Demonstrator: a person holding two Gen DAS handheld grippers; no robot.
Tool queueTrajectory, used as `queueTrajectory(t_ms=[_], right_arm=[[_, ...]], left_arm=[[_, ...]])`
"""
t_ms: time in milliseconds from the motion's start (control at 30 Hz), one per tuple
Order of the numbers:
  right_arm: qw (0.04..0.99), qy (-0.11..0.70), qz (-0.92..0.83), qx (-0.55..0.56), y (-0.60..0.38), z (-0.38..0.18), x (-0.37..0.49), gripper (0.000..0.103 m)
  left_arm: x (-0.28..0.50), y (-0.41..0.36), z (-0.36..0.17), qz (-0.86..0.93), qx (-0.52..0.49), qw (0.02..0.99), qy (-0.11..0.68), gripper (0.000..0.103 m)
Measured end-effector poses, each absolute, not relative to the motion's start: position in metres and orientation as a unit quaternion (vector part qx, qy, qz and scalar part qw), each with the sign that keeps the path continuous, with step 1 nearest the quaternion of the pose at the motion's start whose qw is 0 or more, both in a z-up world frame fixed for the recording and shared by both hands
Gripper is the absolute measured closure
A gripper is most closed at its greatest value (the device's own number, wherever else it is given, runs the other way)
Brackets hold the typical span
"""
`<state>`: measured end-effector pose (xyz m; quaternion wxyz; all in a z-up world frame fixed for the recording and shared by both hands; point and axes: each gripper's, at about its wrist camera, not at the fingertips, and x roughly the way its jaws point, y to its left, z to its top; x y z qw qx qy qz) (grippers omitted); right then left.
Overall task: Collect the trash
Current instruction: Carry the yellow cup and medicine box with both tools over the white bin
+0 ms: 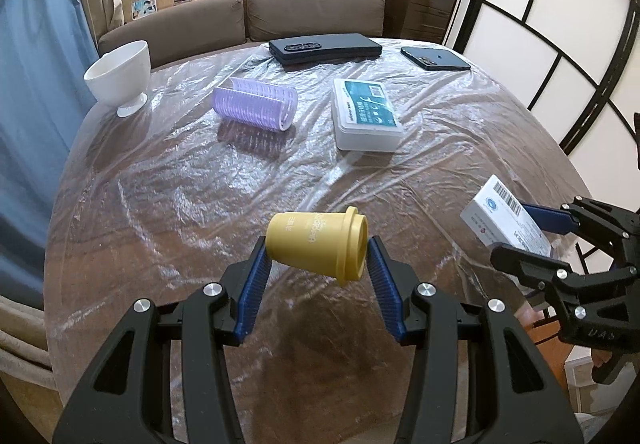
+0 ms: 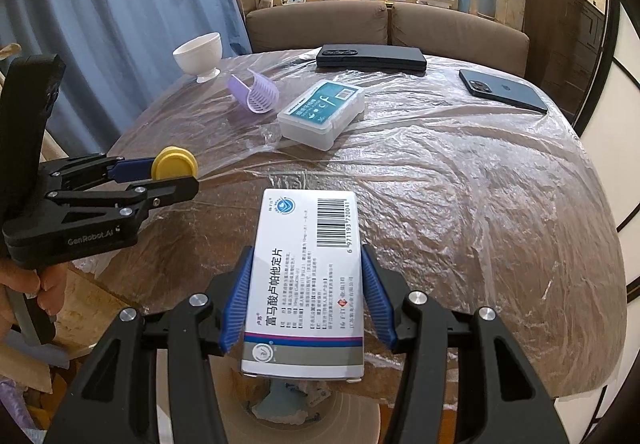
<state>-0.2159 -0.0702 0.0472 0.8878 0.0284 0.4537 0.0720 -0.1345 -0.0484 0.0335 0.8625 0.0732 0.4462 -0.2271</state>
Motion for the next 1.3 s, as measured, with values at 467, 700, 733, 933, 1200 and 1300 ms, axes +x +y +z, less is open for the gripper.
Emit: queueTrajectory(t_ms=[467, 700, 733, 933, 1200, 1300], right_arm=[[0.887, 0.453, 0.084, 0.033, -0.075, 0.052, -0.233, 0.052], [0.885, 0.456, 0.092, 0.030, -0.077, 0.053, -0.246, 0.052], [0.884, 0.456, 0.093, 0.029, -0.077, 0.054, -0.249, 0.052], [0.883, 0.458, 0.101, 0.028, -0.078, 0.054, -0.259, 0.052], [0.882, 0.458, 0.112, 0.024, -0.078, 0.057, -0.273, 0.052], [0.880, 0.460, 0.114, 0.024, -0.079, 0.057, -0.278, 0.052]], left_arm=[[-0.160, -0.050, 0.038, -0.231, 0.072, 0.862, 0.446, 0.052], [-0.177, -0.052, 0.037, -0.233, 0.075, 0.858, 0.451, 0.052], [-0.178, -0.052, 0.036, -0.233, 0.075, 0.858, 0.452, 0.052], [-0.191, -0.053, 0.034, -0.231, 0.074, 0.856, 0.457, 0.052], [-0.206, -0.052, 0.036, -0.229, 0.069, 0.854, 0.462, 0.052], [-0.211, -0.052, 0.036, -0.229, 0.070, 0.853, 0.463, 0.052]])
